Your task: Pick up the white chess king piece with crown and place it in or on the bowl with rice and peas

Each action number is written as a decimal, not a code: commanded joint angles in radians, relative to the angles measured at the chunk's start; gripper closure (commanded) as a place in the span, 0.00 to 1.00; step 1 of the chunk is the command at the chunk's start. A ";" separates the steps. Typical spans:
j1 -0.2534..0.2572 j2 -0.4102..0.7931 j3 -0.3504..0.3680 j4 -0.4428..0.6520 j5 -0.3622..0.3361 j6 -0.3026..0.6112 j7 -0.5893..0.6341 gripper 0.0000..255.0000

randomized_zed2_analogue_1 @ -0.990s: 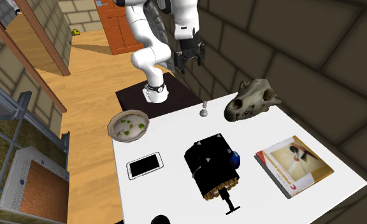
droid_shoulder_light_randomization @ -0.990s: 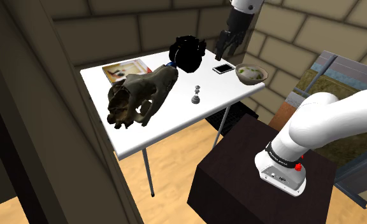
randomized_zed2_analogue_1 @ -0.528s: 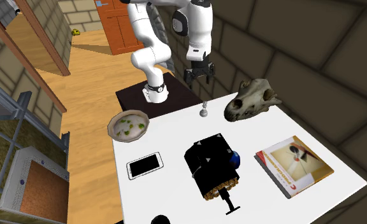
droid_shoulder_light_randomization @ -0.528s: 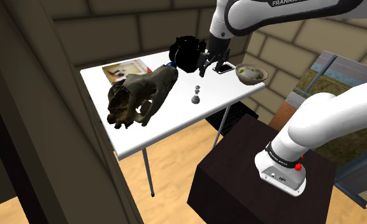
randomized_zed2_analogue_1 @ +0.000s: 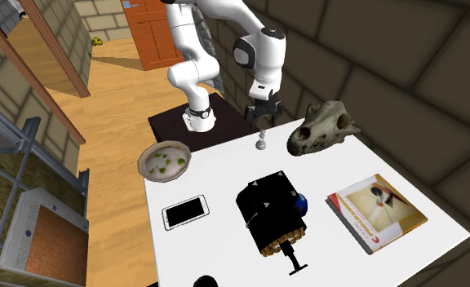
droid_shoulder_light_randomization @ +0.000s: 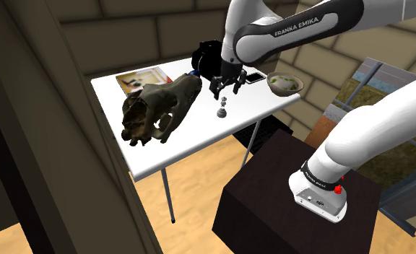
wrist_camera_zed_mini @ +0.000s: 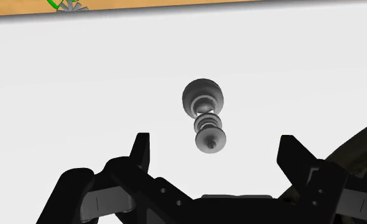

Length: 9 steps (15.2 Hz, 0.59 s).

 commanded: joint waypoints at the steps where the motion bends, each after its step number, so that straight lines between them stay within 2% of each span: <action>1: -0.002 0.015 0.004 -0.016 -0.003 0.032 0.005 0.00; 4: -0.005 0.045 0.008 -0.041 -0.009 0.086 0.010 0.00; 9: -0.005 0.045 0.008 -0.041 -0.009 0.086 0.010 0.00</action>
